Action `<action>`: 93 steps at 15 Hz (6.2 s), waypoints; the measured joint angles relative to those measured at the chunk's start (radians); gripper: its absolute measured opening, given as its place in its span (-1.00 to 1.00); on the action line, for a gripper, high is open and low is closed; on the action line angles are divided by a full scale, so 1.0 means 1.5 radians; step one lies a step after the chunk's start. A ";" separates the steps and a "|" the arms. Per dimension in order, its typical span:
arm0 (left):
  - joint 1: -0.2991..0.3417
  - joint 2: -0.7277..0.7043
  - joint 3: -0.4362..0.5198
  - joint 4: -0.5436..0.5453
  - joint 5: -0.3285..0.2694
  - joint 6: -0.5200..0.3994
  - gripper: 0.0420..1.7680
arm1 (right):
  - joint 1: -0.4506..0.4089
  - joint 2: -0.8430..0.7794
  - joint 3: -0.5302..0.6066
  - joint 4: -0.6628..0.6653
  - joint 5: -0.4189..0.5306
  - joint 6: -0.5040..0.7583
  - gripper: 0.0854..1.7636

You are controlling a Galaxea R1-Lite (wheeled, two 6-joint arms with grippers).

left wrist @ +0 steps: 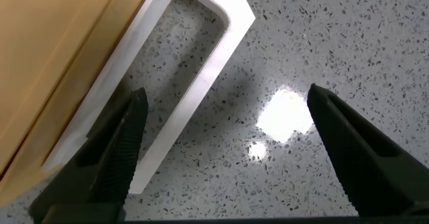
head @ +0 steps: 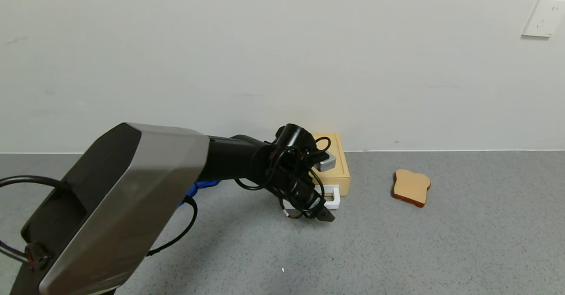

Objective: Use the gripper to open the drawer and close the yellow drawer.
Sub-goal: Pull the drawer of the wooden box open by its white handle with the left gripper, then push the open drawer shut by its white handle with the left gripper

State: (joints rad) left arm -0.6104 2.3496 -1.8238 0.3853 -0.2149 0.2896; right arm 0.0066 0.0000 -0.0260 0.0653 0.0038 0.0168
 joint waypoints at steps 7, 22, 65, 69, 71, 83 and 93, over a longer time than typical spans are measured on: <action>-0.009 0.018 0.001 -0.001 0.001 0.011 0.94 | 0.000 0.000 0.000 -0.001 0.000 0.000 0.94; -0.024 0.027 0.008 0.003 0.019 0.008 0.94 | 0.000 0.000 0.000 -0.001 0.000 0.000 0.94; -0.148 -0.116 0.290 -0.014 0.015 -0.176 0.94 | 0.000 0.000 0.001 -0.002 0.001 0.000 0.94; -0.157 -0.122 0.294 -0.010 0.014 -0.195 0.94 | 0.000 0.000 0.001 -0.002 0.001 0.000 0.94; -0.159 -0.126 0.293 -0.011 0.016 -0.195 0.94 | 0.000 0.000 0.001 -0.002 0.001 0.000 0.94; -0.130 -0.218 0.245 0.047 0.055 -0.193 0.94 | 0.000 0.000 0.001 -0.002 0.001 0.000 0.94; 0.020 -0.371 0.236 0.049 0.039 -0.187 0.94 | 0.000 0.000 0.001 -0.002 0.001 0.000 0.94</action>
State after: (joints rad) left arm -0.5806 1.7930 -1.4696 0.4587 -0.1568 0.0091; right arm 0.0066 0.0000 -0.0245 0.0626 0.0057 0.0168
